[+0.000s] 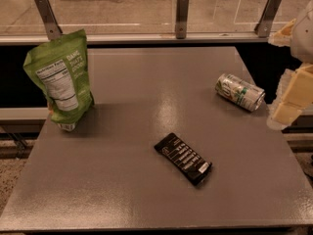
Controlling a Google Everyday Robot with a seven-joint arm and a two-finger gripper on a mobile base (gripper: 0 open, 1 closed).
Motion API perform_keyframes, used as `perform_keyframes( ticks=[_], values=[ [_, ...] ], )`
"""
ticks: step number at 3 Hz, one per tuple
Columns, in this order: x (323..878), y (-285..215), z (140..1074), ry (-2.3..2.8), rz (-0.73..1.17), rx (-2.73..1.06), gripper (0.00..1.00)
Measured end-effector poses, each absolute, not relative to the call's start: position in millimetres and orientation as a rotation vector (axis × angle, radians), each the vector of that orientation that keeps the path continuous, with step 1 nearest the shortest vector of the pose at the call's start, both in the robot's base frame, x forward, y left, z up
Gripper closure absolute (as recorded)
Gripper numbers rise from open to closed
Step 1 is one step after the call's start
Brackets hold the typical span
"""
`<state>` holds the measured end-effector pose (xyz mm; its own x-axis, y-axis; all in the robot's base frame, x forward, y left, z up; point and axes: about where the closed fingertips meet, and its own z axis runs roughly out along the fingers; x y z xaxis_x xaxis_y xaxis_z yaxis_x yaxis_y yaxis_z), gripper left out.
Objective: Place 7up can upright
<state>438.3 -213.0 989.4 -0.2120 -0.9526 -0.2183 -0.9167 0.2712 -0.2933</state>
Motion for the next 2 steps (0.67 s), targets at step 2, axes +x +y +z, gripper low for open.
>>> perform_keyframes(
  ticks=[2],
  values=[
    [449.5, -212.0, 989.7, 2.197, -0.094, -1.669, 0.0]
  ],
)
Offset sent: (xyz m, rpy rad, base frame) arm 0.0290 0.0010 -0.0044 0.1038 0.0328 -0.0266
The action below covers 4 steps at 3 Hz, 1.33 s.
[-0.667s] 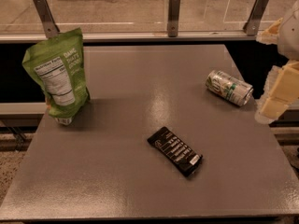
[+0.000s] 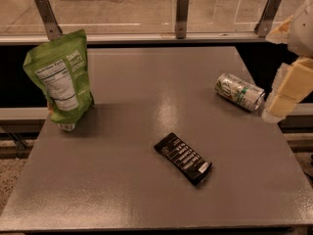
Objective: Place 7up can upright
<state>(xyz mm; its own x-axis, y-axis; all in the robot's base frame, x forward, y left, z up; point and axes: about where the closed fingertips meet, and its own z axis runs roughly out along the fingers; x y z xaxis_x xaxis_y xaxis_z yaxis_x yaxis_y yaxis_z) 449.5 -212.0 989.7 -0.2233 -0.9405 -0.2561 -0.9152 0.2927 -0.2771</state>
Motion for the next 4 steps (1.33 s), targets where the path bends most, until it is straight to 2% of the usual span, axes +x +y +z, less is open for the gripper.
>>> perform_keyframes(
  ticks=[2, 4],
  values=[
    [509.4, -213.1, 941.8, 2.286, -0.058, -1.646, 0.0],
    [547.7, -220.6, 888.0, 2.372, -0.107, -1.607, 0.0]
  ],
)
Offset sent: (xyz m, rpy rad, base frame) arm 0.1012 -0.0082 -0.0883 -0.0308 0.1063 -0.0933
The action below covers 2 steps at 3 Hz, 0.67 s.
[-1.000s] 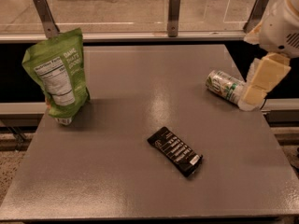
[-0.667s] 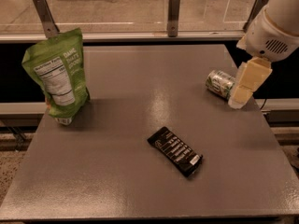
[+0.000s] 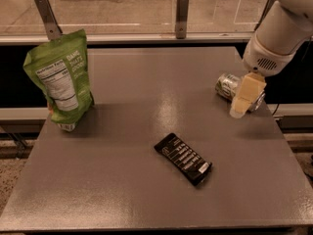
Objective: Place 7up can upright
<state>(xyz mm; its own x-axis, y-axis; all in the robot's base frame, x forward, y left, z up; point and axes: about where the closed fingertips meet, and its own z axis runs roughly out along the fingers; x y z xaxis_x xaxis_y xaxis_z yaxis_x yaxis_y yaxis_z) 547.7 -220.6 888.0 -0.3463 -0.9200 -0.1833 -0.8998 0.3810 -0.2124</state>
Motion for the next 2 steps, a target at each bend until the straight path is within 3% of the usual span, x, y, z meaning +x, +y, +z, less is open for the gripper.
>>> perform_keyframes(
  ticks=[2],
  values=[
    [575.9, -231.4, 854.7, 2.446, -0.104, -1.491, 0.0]
  ],
)
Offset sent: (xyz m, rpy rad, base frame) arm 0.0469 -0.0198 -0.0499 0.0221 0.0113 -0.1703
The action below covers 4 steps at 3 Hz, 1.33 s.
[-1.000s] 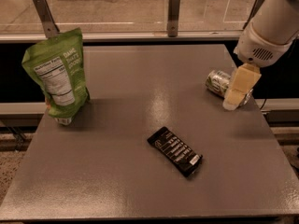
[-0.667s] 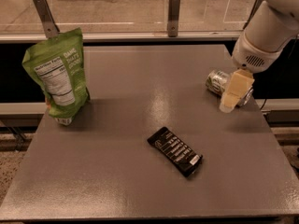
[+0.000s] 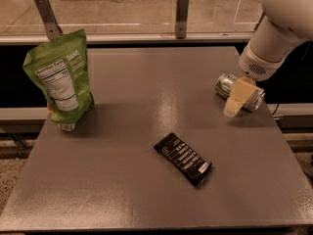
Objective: Place 7up can upright
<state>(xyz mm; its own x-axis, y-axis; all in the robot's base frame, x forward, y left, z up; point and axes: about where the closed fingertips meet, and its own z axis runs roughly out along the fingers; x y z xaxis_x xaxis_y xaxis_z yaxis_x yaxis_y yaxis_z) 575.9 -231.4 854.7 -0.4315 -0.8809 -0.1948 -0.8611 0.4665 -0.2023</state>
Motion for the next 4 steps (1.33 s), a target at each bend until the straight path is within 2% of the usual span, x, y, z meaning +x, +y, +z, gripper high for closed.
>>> perform_keyframes(
  ticks=[2, 3, 4],
  values=[
    [594.1, -230.6, 840.2, 2.542, -0.073, -1.326, 0.0],
    [597.8, -224.1, 834.6, 2.591, -0.073, -1.295, 0.18],
    [599.4, -217.4, 831.8, 2.629, -0.063, -1.283, 0.41]
  ],
)
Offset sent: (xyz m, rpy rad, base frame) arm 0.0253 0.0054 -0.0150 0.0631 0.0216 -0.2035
